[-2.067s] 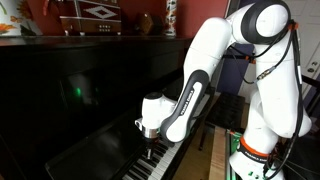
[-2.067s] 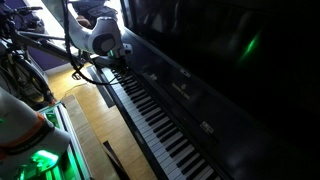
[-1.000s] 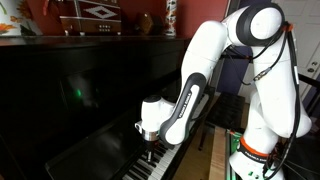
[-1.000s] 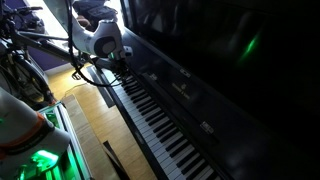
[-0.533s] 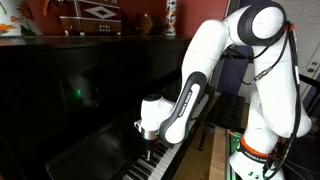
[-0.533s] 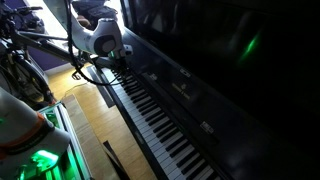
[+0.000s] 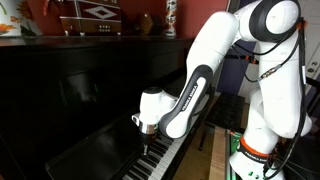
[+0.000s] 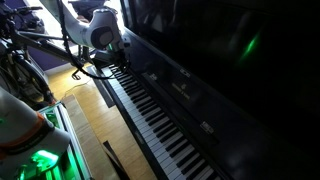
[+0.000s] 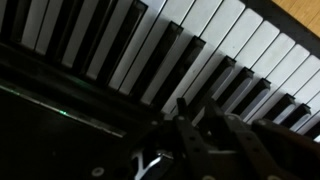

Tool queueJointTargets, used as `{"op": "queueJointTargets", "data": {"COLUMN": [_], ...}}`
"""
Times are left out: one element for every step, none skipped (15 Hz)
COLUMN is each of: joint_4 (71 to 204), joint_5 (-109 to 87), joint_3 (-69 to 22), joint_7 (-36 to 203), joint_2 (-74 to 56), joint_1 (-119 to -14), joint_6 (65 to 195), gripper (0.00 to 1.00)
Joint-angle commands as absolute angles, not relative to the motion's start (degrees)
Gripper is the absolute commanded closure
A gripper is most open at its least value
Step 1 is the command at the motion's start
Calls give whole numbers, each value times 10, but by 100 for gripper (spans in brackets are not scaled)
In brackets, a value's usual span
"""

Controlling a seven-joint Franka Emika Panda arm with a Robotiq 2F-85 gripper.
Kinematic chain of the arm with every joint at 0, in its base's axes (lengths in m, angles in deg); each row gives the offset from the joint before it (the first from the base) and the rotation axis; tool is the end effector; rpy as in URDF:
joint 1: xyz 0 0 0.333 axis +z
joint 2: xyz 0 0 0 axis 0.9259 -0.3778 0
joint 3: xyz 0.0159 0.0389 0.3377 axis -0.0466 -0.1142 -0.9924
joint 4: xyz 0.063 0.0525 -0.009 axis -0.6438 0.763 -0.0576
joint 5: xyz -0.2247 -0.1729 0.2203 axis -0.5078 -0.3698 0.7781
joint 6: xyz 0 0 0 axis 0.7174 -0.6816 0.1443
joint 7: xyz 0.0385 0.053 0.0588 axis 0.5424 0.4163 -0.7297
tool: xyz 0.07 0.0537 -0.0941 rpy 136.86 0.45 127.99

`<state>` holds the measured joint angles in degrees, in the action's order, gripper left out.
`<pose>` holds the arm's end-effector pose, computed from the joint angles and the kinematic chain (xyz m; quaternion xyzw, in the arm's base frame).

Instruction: Press the key on the keyboard

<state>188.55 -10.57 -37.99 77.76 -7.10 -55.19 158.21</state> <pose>0.4333 0.1861 0.2316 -0.9743 -0.2202 -0.0414 0.0221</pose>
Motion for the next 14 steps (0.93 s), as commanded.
{"op": "queueJointTargets", "data": {"joint_4": [1912, 1916, 1921, 1922, 1925, 1924, 1926, 1928, 1928, 1927, 1926, 1926, 1926, 1926], "joint_5": [-108, -111, -103, -94, -84, -68, -47, -36, -23, -17, -11, -7, -7, -5], "joint_3": [-385, -385, -393, -399, -404, -409, -414, -416, -417, -417, -416, -414, -413, -411], "joint_7": [797, 803, 795, 787, 775, 765, 749, 742, 731, 727, 716, 708, 704, 701], "joint_2": [-9, 6, 24, 41, 60, 74, 94, 111, 130, 147, 165, 183, 202, 218], "joint_1": [-547, -545, -548, -550, -551, -551, -549, -546, -543, -540, -537, -533, -530, -527], "joint_6": [1528, 1509, 1489, 1463, 1446, 1427, 1407, 1389, 1368, 1345, 1322, 1302, 1281, 1266], "gripper": [42, 35, 27, 20, 13, 5, 1, 0, 0, 0, 0, 0, 0, 0]}}
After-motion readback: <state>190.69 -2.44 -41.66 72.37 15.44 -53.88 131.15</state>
